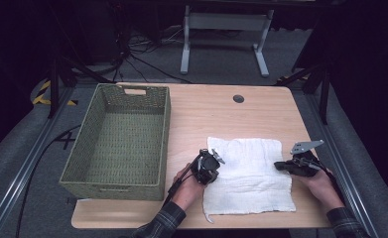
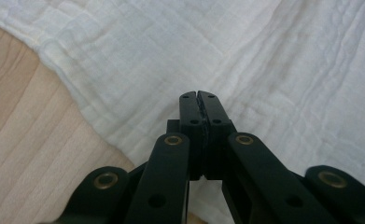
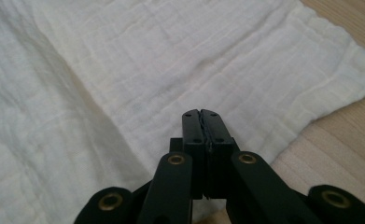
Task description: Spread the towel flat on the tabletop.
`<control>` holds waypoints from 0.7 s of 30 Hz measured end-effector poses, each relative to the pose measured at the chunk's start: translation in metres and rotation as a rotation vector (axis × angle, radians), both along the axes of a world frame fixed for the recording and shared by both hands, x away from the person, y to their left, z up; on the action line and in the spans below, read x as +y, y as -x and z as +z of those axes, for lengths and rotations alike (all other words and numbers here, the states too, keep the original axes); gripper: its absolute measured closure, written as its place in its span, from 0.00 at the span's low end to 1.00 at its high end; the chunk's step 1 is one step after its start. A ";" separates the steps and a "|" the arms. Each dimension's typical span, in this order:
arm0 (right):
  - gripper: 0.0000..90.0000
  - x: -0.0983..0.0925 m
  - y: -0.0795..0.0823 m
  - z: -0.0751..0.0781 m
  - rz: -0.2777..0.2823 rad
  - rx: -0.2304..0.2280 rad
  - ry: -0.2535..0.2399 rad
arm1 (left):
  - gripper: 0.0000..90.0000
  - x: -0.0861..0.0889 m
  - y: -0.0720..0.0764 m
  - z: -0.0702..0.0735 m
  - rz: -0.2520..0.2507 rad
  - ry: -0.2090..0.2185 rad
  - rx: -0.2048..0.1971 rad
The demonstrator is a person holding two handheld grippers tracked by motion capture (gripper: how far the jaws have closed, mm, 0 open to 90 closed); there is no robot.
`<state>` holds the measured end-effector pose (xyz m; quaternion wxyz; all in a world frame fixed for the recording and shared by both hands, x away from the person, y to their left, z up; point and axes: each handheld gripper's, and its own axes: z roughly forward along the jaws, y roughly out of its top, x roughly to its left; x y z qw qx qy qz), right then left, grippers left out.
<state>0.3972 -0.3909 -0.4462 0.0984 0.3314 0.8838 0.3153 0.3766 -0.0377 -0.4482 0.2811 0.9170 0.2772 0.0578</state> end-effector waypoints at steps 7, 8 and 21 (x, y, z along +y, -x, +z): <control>1.00 0.014 -0.015 0.000 -0.006 -0.025 0.016 | 0.99 0.008 -0.001 -0.001 0.025 0.007 -0.004; 1.00 0.016 -0.017 0.000 -0.005 -0.030 0.020 | 0.99 0.009 -0.001 -0.001 0.033 0.004 -0.003; 0.99 0.022 -0.025 0.000 -0.010 -0.041 0.028 | 0.97 0.012 -0.014 -0.002 0.099 0.018 -0.038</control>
